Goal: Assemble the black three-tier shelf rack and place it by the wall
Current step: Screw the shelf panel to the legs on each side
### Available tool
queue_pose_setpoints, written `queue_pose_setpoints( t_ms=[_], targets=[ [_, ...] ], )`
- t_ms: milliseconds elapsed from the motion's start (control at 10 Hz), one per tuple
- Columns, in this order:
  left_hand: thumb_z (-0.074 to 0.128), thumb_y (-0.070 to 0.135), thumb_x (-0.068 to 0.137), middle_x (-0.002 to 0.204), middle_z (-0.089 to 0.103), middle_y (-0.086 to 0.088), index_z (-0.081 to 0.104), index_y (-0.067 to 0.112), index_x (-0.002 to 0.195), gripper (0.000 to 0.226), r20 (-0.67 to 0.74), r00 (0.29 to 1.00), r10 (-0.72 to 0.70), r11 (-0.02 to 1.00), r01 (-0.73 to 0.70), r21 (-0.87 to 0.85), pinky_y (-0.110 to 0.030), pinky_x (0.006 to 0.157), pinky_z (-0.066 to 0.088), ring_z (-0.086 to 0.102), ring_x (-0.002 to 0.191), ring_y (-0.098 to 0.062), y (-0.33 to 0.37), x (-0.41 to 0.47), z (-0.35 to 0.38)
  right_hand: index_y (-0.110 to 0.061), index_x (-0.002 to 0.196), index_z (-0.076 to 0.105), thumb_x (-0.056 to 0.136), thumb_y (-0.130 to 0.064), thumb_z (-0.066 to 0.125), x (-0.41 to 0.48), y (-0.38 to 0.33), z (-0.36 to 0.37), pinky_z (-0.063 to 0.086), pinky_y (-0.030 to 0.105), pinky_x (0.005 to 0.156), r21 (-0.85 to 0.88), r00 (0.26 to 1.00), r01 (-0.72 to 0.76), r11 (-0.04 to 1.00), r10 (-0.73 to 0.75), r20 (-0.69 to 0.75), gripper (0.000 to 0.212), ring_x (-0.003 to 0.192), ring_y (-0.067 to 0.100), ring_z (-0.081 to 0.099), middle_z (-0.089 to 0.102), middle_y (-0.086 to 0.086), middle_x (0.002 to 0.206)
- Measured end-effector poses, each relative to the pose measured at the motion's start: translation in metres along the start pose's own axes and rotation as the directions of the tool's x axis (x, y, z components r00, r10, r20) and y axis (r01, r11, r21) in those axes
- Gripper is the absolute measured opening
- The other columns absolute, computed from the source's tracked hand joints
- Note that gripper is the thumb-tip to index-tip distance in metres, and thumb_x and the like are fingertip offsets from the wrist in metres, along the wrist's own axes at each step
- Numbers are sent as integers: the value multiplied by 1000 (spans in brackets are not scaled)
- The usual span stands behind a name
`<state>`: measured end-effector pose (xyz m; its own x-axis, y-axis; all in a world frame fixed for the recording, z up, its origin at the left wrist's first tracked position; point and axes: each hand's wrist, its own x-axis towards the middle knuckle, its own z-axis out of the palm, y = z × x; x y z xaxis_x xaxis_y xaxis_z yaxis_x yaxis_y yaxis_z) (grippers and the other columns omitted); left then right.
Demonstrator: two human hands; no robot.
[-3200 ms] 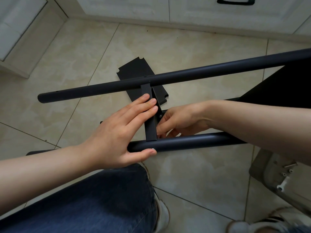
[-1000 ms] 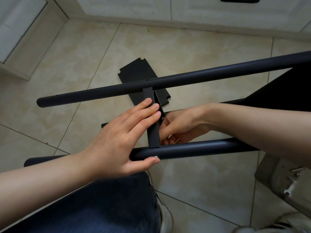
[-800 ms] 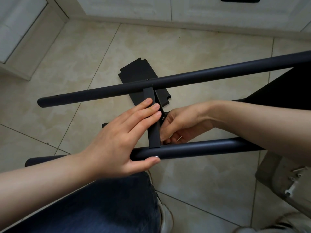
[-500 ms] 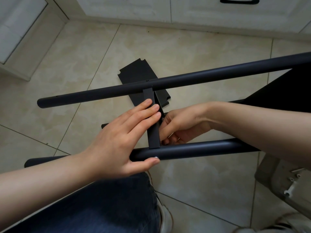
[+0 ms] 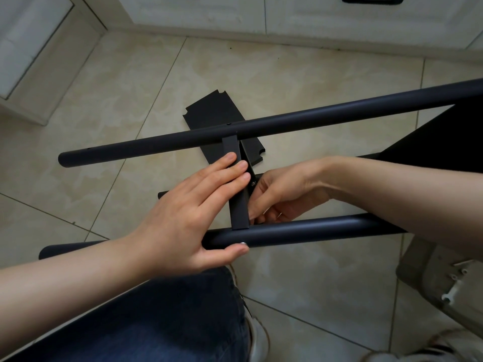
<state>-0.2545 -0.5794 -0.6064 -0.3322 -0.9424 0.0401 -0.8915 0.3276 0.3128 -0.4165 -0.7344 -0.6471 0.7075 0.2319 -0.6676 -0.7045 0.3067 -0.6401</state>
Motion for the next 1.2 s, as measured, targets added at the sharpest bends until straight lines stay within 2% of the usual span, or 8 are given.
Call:
queue_pose_setpoints(
  t_ms=[100,200,300,500,700,800,1000,1200],
  targets=[
    [62,59,88,159,38,-11,44,1,148,85,-4,1000,1,1000,-1,2,-44,121,32,24,154,-25,0,0,0,-8,73,68,96,-9,60,6,0,3,48,22,68,9,999,21,1000,-21,-29,24,62,10,55,61,3,69],
    [62,59,88,159,38,-10,45,1,148,85,-4,1000,1,1000,-1,4,-45,121,33,24,154,-25,0,-1,0,-9,74,70,93,-11,63,2,-1,1,48,23,70,16,1000,23,1000,-23,-2,21,64,10,55,62,3,70],
    [61,60,89,159,38,-10,45,1,148,85,0,1000,-6,1000,6,0,-44,121,32,24,154,-25,0,0,0,-4,88,71,87,-17,67,-2,-1,-1,49,23,72,4,1000,3,1000,-3,10,13,69,12,56,63,5,78],
    [61,59,89,159,39,-11,46,0,148,85,-9,1000,-2,1000,2,-7,-43,121,32,25,154,-25,0,0,0,-10,66,69,95,-6,59,6,1,4,47,22,67,31,999,36,999,-36,-30,31,61,11,54,61,4,68],
    [61,60,89,159,38,-11,45,0,148,85,-4,1000,-2,1000,2,0,-41,122,30,24,154,-25,1,0,0,-6,83,71,91,-13,64,-1,-1,0,48,22,69,-9,1000,-5,1000,5,-1,12,66,11,55,62,4,75],
    [61,60,89,159,38,-10,45,1,148,86,-4,1000,-1,1000,1,1,-41,122,30,24,154,-25,0,0,0,-10,69,70,95,-8,60,5,0,3,47,23,68,-3,999,30,1000,-30,-21,28,63,11,55,61,3,69],
    [60,60,89,159,38,-10,44,1,149,85,1,1000,-2,1000,2,8,-41,122,30,23,154,-25,1,0,0,-13,72,77,88,-17,67,-2,-2,-3,49,18,63,-26,1000,-7,1000,7,-12,19,63,8,54,62,1,70],
    [61,60,88,159,38,-11,45,1,148,86,1,1000,-2,1000,2,5,-42,122,31,24,154,-25,1,0,0,-15,59,71,93,-2,58,7,1,2,48,23,68,0,997,69,998,-69,-33,39,61,10,56,61,2,64]
  ],
)
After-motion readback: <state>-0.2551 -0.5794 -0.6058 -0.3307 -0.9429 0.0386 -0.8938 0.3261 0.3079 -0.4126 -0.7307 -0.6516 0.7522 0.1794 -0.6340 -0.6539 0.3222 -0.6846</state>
